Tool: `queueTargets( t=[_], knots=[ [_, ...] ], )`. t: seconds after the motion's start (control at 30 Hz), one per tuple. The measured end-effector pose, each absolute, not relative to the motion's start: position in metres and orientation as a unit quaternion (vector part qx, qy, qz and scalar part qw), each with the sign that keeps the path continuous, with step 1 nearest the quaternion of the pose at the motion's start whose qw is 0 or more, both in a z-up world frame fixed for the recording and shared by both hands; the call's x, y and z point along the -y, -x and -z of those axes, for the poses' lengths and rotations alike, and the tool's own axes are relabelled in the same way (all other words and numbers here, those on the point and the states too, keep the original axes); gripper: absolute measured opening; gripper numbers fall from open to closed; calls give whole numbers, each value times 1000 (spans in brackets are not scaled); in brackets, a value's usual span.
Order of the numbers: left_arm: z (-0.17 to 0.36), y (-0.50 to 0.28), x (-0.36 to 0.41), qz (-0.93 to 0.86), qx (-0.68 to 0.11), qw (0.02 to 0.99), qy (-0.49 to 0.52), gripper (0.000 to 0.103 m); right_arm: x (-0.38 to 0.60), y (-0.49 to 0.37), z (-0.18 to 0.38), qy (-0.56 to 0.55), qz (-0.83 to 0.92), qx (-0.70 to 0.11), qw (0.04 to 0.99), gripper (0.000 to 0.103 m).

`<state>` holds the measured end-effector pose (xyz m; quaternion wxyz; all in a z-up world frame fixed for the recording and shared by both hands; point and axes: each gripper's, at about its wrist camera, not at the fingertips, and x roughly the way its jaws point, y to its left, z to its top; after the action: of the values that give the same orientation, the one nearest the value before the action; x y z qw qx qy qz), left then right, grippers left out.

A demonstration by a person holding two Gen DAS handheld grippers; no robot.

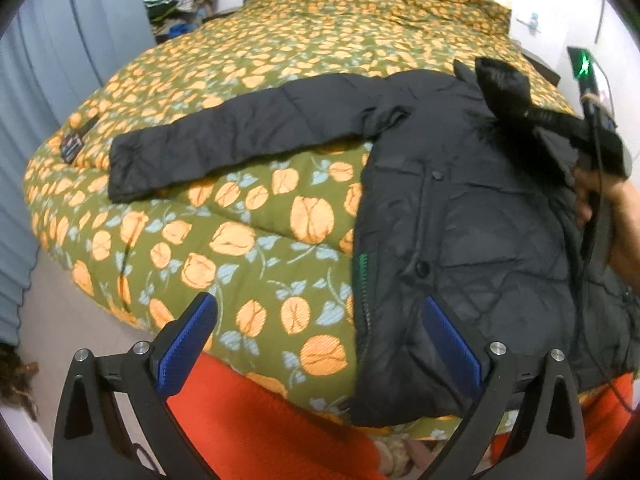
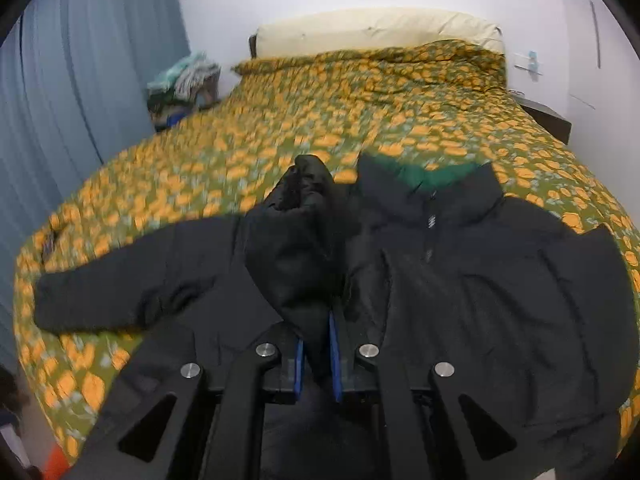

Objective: Fold large clothes

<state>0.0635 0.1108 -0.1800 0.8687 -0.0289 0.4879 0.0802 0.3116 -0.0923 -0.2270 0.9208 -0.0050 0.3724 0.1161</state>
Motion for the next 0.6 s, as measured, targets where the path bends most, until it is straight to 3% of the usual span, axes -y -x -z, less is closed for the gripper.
queueTargets(
  t=[0.07, 0.1, 0.13, 0.2, 0.6],
  knots=[
    [181, -63, -111, -80, -489, 868, 29, 102, 86, -313, 235, 11, -118, -387, 914, 14],
    [181, -63, -110, -79, -489, 868, 28, 102, 83, -315, 241, 9, -122, -402, 908, 24],
    [181, -64, -108, -76, -488, 869, 27, 102, 81, -316, 244, 4, -130, -411, 902, 46],
    [181, -64, -105, -71, -488, 869, 22, 102, 74, -315, 252, -9, -154, -426, 891, 74],
    [159, -84, -98, 7, -481, 873, 76, 102, 128, -194, 231, -75, -205, -413, 884, 76]
  ],
)
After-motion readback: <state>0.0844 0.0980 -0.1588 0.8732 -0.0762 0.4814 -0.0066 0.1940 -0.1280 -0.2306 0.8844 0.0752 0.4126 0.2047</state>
